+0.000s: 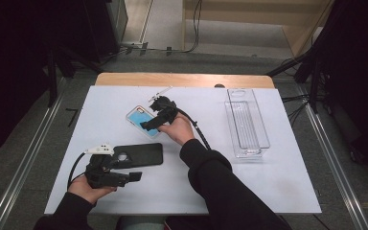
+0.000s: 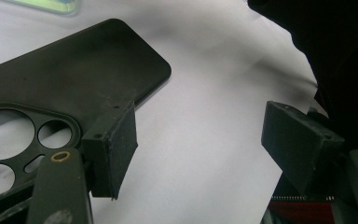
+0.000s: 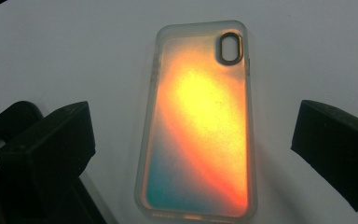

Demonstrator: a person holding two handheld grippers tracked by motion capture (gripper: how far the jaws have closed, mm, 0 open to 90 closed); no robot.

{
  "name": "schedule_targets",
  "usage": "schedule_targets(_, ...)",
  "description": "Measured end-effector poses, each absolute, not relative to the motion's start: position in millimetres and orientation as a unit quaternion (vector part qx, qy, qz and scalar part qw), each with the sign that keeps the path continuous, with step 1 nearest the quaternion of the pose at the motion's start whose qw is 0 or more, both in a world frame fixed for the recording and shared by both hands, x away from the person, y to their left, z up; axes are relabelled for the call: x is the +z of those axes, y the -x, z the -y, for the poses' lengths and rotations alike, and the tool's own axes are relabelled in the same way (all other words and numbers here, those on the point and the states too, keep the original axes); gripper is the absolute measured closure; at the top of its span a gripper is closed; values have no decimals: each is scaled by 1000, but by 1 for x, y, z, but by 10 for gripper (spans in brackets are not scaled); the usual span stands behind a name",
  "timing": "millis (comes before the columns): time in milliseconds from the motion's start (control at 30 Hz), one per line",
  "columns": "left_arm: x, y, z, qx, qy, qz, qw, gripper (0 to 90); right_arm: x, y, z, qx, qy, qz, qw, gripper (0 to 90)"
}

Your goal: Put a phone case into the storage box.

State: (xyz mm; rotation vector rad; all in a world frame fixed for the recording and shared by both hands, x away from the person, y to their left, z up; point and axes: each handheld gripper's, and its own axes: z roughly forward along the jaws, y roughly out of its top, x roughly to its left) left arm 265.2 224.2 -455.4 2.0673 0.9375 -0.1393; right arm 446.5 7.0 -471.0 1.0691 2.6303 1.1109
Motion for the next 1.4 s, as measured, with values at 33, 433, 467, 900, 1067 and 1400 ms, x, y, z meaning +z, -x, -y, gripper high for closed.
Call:
schedule_targets(33,-455,-265,-224,-56,-825,-374,420,268,-471,-446,-7,364,-350,-862,46,0)
schedule_targets(433,-455,-265,-224,-57,-825,-373,421,268,-477,-451,-14,360,-355,-861,42,0)
schedule_targets(467,-456,-265,-224,-57,-825,-374,421,268,-479,-451,-16,355,-355,-864,45,0)
schedule_targets(900,-456,-265,-224,-57,-825,-374,420,269,-490,-449,-23,329,-354,-874,52,0)
schedule_targets(1067,-456,-265,-224,-58,-825,-373,420,268,-496,-448,-28,316,-351,-879,58,0)
schedule_targets(1400,-455,-265,-224,-57,-826,-372,419,268,-504,-444,-37,282,-335,-894,94,0)
